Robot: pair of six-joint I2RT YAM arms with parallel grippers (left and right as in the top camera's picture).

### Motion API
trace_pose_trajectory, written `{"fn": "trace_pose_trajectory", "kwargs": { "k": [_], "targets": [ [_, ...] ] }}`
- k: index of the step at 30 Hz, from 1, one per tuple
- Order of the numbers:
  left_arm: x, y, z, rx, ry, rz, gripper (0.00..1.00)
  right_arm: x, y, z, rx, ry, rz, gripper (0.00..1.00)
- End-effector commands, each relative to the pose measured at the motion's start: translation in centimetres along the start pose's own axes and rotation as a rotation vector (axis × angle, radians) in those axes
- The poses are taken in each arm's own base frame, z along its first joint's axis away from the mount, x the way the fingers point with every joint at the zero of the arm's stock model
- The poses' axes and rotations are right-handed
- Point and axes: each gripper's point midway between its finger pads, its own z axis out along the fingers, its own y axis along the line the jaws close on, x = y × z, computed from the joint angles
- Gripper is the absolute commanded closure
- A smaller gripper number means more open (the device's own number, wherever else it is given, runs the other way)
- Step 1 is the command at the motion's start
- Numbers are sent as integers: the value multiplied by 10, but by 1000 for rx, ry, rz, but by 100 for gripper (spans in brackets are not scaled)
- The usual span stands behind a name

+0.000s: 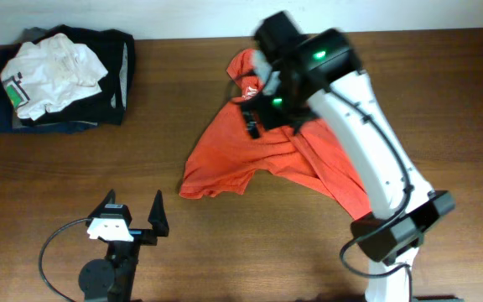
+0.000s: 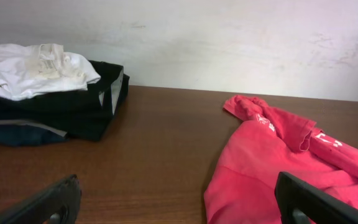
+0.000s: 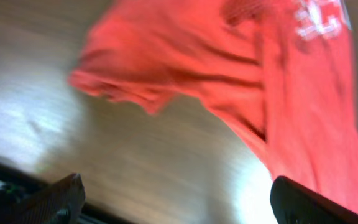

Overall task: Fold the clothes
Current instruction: 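Drag the orange t-shirt with the right gripper to the table center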

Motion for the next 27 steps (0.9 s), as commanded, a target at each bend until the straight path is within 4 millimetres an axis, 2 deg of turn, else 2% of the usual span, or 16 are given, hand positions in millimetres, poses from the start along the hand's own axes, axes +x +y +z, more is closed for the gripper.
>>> {"fn": "trace_pose_trajectory", "kwargs": {
  "k": [1, 3, 6, 7, 9, 11, 14, 16, 17, 18, 20, 22, 23, 25, 26, 27],
  "targets": [
    [1, 2, 0, -7, -3, -9, 1, 14, -69, 21, 157, 96, 145, 1],
    [1, 2, 0, -7, -3, -9, 1, 31, -113, 50, 208, 185, 243, 1],
    [1, 2, 0, -7, -3, -9, 1, 50, -139, 101, 208, 256, 275, 1],
    [1, 2, 0, -7, -3, -9, 1, 53, -142, 117, 206, 261, 258, 1],
    [1, 2, 0, -7, -3, -9, 1, 56, -146, 152, 200, 248, 211, 18],
    [1, 2, 0, -7, -3, -9, 1, 61, -148, 170, 195, 239, 208, 35],
    [1, 2, 0, -7, -3, -9, 1, 69, -140, 196, 124, 231, 172, 36],
    [1, 2, 0, -7, -3, -9, 1, 73, -131, 205, 55, 231, 118, 36],
    [1, 2, 0, -7, -3, -9, 1, 72, -131, 206, 56, 227, 117, 36],
    [1, 2, 0, -7, -3, -9, 1, 72, -131, 206, 58, 225, 117, 46],
    [1, 2, 0, -7, -3, -9, 1, 70, -142, 205, 115, 217, 128, 73],
    [1, 2, 0, -7, -3, -9, 1, 62, -155, 197, 197, 200, 118, 90],
    [1, 2, 0, -7, -3, -9, 1, 54, -165, 184, 262, 184, 133, 91],
    [1, 2, 0, -7, -3, -9, 1, 17, -179, 143, 337, 94, 144, 91],
    [1, 2, 0, -7, -3, -9, 1, -5, -189, 118, 369, 21, 160, 92],
    [1, 2, 0, -7, -3, -9, 1, -35, -206, 75, 415, -99, 196, 96]
  ]
}}
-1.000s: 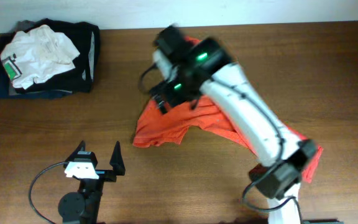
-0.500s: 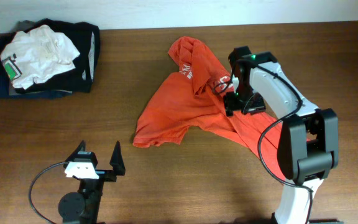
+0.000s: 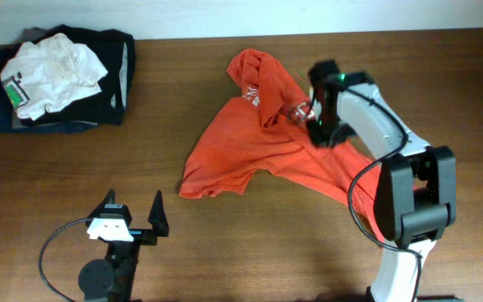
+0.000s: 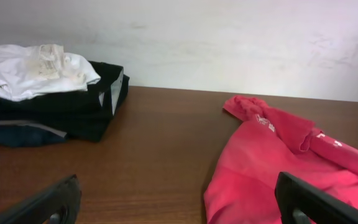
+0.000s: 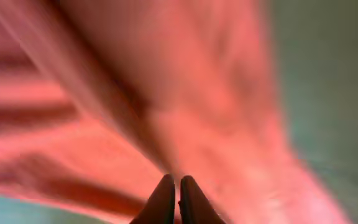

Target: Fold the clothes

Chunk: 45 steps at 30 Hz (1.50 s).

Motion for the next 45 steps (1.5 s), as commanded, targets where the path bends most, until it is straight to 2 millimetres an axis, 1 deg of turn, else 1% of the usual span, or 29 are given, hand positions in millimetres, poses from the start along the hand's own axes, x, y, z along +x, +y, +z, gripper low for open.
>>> {"fn": "trace_pose_trajectory", "kwargs": {
  "k": [1, 2, 3, 4, 7, 8, 9, 10, 12, 14, 18, 20, 22, 23, 24, 25, 27, 30, 31, 32, 33, 34, 35, 36, 38, 39, 41, 43, 45],
  "targets": [
    [1, 2, 0, -7, -1, -9, 1, -63, -68, -92, 134, -270, 141, 96],
    [1, 2, 0, -7, -1, -9, 1, -71, -88, -119, 155, -332, 186, 96],
    [1, 2, 0, -7, -1, -9, 1, -70, -121, -160, 155, -399, 296, 95],
    [1, 2, 0, -7, -1, -9, 1, -60, -108, -161, 7, -361, 288, 53],
    [1, 2, 0, -7, -1, -9, 1, -34, -48, -120, -251, -182, 92, 47],
    [1, 2, 0, -7, -1, -9, 1, -19, -30, -89, -270, -86, 70, 34],
    [1, 2, 0, -7, -1, -9, 1, -7, -12, -53, -281, -17, 44, 32],
    [1, 2, 0, -7, -1, -9, 1, 15, 4, -14, -288, 64, 22, 32],
    [1, 2, 0, -7, -1, -9, 1, 42, 16, 19, -295, 142, -2, 35],
    [1, 2, 0, -7, -1, -9, 1, 50, 18, 26, -300, 166, -10, 42],
    [1, 2, 0, -7, -1, -9, 1, 57, 31, 30, -365, 178, -15, 43],
    [1, 2, 0, -7, -1, -9, 1, 63, 33, 47, -363, 173, -15, 44],
    [1, 2, 0, -7, -1, -9, 1, 63, 29, 58, -339, 160, -3, 67],
    [1, 2, 0, -7, -1, -9, 1, 60, 18, 61, -268, 157, 30, 80],
    [1, 2, 0, -7, -1, -9, 1, 57, 6, 59, -199, 152, 46, 94],
    [1, 2, 0, -7, -1, -9, 1, 50, -2, 51, -159, 142, 52, 96],
    [1, 2, 0, -7, -1, -9, 1, 18, -21, 12, -84, 68, 52, 96],
    [1, 2, 0, -7, -1, -9, 1, -55, -78, -89, 139, -225, 109, 96],
    [1, 2, 0, -7, -1, -9, 1, -68, -100, -119, 209, -307, 147, 91],
    [1, 2, 0, -7, -1, -9, 1, -74, -119, -139, 256, -360, 185, 68],
    [1, 2, 0, -7, -1, -9, 1, -74, -139, -153, 304, -389, 248, 66],
    [1, 2, 0, -7, -1, -9, 1, -65, -160, -157, 354, -383, 346, 46],
    [1, 2, 0, -7, -1, -9, 1, -52, -179, -153, 372, -356, 454, 44],
    [1, 2, 0, -7, -1, -9, 1, -35, -194, -147, 347, -318, 574, 26],
    [1, 2, 0, -7, -1, -9, 1, -27, -164, -129, 17, -242, 569, 19],
    [1, 2, 0, -7, -1, -9, 1, -20, -131, -122, -159, -177, 482, 25],
    [1, 2, 0, -7, -1, -9, 1, 0, -85, -98, -216, -29, 352, 27],
    [1, 2, 0, -7, -1, -9, 1, 15, -61, -75, -186, 68, 312, 24],
    [1, 2, 0, -7, -1, -9, 1, 33, -23, -31, -173, 172, 298, 23]
  ]
}}
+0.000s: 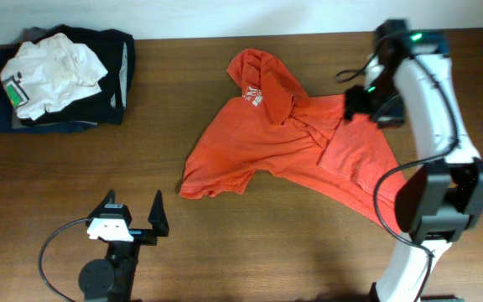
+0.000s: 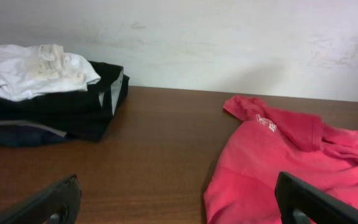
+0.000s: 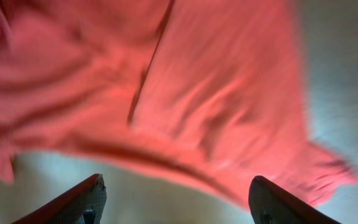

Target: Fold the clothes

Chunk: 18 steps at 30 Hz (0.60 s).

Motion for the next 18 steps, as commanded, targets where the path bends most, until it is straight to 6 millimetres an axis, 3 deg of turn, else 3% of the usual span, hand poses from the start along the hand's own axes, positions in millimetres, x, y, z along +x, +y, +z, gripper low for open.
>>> {"fn": "trace_pose_trajectory", "kwargs": {
  "k": [1, 3, 5, 9, 11, 15, 18],
  "targets": [
    [1, 2, 0, -7, -1, -9, 1, 27, 28, 52, 8, 97, -24, 24],
    [1, 2, 0, -7, -1, -9, 1, 39, 40, 75, 15, 118, -31, 28],
    [1, 2, 0, -7, -1, -9, 1, 44, 39, 94, 18, 124, -6, 44],
    [1, 2, 0, -7, -1, -9, 1, 49, 36, 133, 2, 95, -8, 51],
    [1, 2, 0, -7, -1, -9, 1, 44, 37, 136, -3, 74, -10, 51],
    [1, 2, 0, -7, -1, -9, 1, 33, 34, 136, 16, 26, -10, 73],
    [1, 2, 0, -7, -1, -9, 1, 30, 28, 135, 50, 14, -11, 80]
  ]
}}
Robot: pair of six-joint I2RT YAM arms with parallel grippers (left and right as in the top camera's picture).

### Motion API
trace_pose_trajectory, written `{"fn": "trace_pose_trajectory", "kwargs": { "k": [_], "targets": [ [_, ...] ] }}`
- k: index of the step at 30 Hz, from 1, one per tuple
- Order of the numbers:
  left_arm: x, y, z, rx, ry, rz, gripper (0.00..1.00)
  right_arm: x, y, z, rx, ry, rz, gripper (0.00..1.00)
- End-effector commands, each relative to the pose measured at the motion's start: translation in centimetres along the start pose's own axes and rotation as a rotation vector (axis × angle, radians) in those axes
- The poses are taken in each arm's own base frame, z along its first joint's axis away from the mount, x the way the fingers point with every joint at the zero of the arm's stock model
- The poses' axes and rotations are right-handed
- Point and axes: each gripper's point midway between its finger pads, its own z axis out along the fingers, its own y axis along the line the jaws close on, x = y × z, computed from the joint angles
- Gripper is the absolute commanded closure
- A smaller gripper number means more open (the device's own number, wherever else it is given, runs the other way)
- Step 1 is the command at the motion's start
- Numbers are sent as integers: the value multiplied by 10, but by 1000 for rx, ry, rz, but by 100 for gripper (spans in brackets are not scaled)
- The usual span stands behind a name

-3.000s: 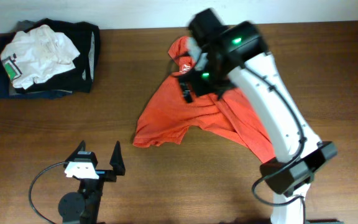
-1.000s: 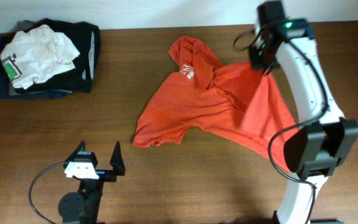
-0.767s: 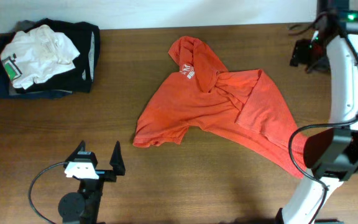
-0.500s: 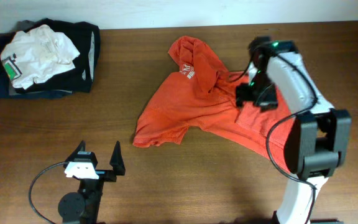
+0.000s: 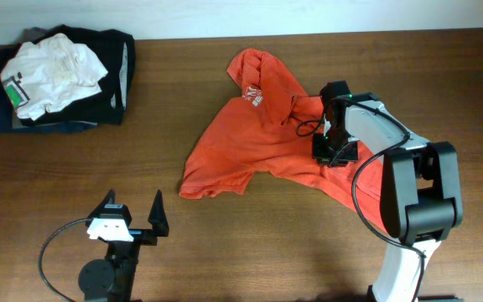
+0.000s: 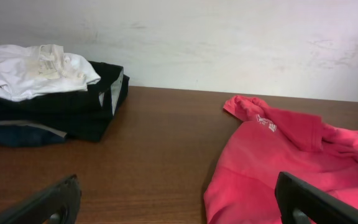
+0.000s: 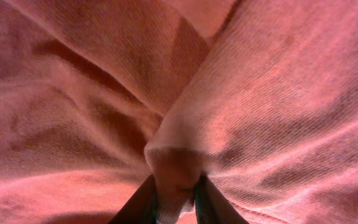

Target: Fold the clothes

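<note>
A crumpled orange-red shirt (image 5: 258,143) lies across the middle of the brown table, its collar end toward the far edge. My right gripper (image 5: 332,149) sits low on the shirt's right part, shut on a pinched fold of the cloth (image 7: 178,171); the right wrist view is filled with red fabric. My left gripper (image 5: 132,216) rests open near the table's front, left of the shirt's lower hem, with nothing between its fingers. In the left wrist view the shirt (image 6: 278,162) lies ahead to the right.
A stack of folded dark clothes (image 5: 99,75) topped by a white garment (image 5: 49,71) sits at the far left corner, also in the left wrist view as the pile (image 6: 48,99). A pale wall (image 6: 229,37) runs behind the table. A black cable (image 5: 53,252) loops by the left arm's base.
My right gripper was open at the far right, above the shirt's spread right side. Now it is down on the shirt nearer the middle, shut on a fold. The left arm is unmoved.
My right gripper was open over the shirt's upper middle, then shut low on its right part. After that it stood open at the far right with the right side spread out. Now it is back on the cloth, shut on a fold. The left gripper stayed open throughout.
</note>
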Motion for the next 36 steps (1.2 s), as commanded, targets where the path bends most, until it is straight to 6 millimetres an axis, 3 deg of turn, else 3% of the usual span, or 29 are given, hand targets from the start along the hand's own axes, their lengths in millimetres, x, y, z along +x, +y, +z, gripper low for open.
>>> {"fn": "trace_pose_trajectory", "kwargs": {
  "k": [1, 3, 6, 7, 9, 10, 12, 14, 17, 19, 21, 23, 25, 26, 27, 28, 29, 30, 31, 32, 34, 36],
  "targets": [
    [2, 2, 0, -7, 0, -9, 1, -3, -10, 0, 58, -16, 3, 80],
    [1, 2, 0, -7, -1, -9, 1, -6, -14, -15, 95, -17, 3, 74],
    [2, 2, 0, -7, 0, -9, 1, -11, -12, -25, 93, -22, 3, 75],
    [2, 2, 0, -7, 0, -9, 1, -10, -13, -25, 93, -19, 3, 84],
    [2, 2, 0, -7, 0, -9, 1, -9, -13, -24, 93, -16, 3, 88],
    [2, 2, 0, -7, 0, -9, 1, -8, -12, -24, 87, -13, 3, 87],
    [1, 2, 0, -7, -1, -9, 1, -4, -12, -15, 85, -4, 3, 68],
    [2, 2, 0, -7, 0, -9, 1, -2, -12, -11, 80, -1, 2, 68],
    [2, 2, 0, -7, 0, -9, 1, -2, -11, -11, 79, 0, 2, 91],
    [2, 2, 0, -7, 0, -9, 1, -3, -11, -13, 79, -6, 2, 96],
    [2, 2, 0, -7, 0, -9, 1, -22, -22, -41, 95, -50, 30, 96],
    [2, 2, 0, -7, 0, -9, 1, -55, -66, -112, 193, -154, 116, 96],
    [1, 2, 0, -7, -1, -9, 1, -80, -139, -203, 208, -326, 269, 96],
    [2, 2, 0, -7, 0, -9, 1, -79, -192, -255, 219, -440, 398, 96],
    [1, 2, 0, -7, -1, -9, 1, -67, -237, -290, 234, -521, 505, 95],
    [1, 2, 0, -7, -1, -9, 1, -41, -293, -323, 263, -596, 646, 42],
    [2, 2, 0, -7, 0, -9, 1, -21, -323, -334, 280, -613, 725, 26],
    [2, 2, 0, -7, 0, -9, 1, -10, -339, -334, 214, -622, 782, 21],
    [2, 2, 0, -7, 0, -9, 1, -4, -344, -331, 155, -618, 804, 1],
    [1, 2, 0, -7, -1, -9, 1, -1, -347, -329, 129, -613, 816, 1],
    [2, 2, 0, -7, 0, -9, 1, -4, -329, -325, 31, -594, 790, 1],
    [1, 2, 0, -7, -1, -9, 1, -12, -294, -319, -30, -546, 724, 1]
  ]
}}
